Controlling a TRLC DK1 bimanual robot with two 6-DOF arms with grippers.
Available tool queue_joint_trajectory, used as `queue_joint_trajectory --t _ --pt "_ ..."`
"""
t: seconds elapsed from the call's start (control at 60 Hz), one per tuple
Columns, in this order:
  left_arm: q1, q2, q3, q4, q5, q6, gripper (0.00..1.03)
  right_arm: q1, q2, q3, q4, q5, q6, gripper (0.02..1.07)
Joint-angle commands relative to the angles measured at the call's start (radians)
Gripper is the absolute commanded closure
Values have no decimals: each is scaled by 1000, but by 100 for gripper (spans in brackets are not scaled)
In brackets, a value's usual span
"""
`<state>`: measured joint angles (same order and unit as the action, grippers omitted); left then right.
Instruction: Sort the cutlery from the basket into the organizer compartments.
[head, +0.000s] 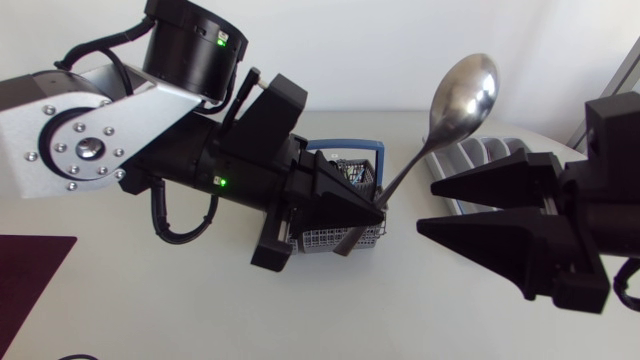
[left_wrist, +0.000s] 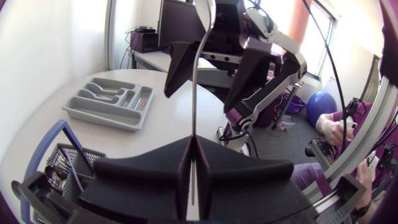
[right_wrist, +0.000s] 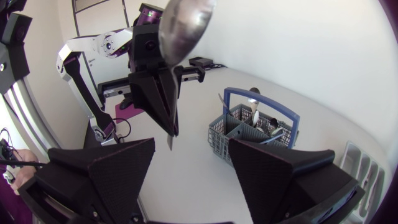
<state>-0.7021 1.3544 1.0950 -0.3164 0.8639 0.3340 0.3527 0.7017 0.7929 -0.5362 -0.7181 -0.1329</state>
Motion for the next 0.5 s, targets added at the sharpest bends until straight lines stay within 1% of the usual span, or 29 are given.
queue_joint_trajectory --t 0.0,0.017,0.1,0.15,0.267,0.383,0.483 --pt "6 -5 43 8 38 -30 101 15 50 25 38 -15 24 22" --pt "7 -3 43 8 44 -32 101 17 58 26 44 -17 24 23" --pt "21 6 52 8 78 -41 101 31 94 39 74 -27 27 31" --pt "32 11 59 8 103 -47 101 34 110 45 99 -35 38 32" --pt "41 20 69 8 119 -49 101 37 143 62 139 -72 56 39" --pt "59 45 82 7 150 -50 101 37 167 78 168 -104 78 40" --pt "69 60 92 7 167 -49 101 48 188 86 188 -107 81 40"
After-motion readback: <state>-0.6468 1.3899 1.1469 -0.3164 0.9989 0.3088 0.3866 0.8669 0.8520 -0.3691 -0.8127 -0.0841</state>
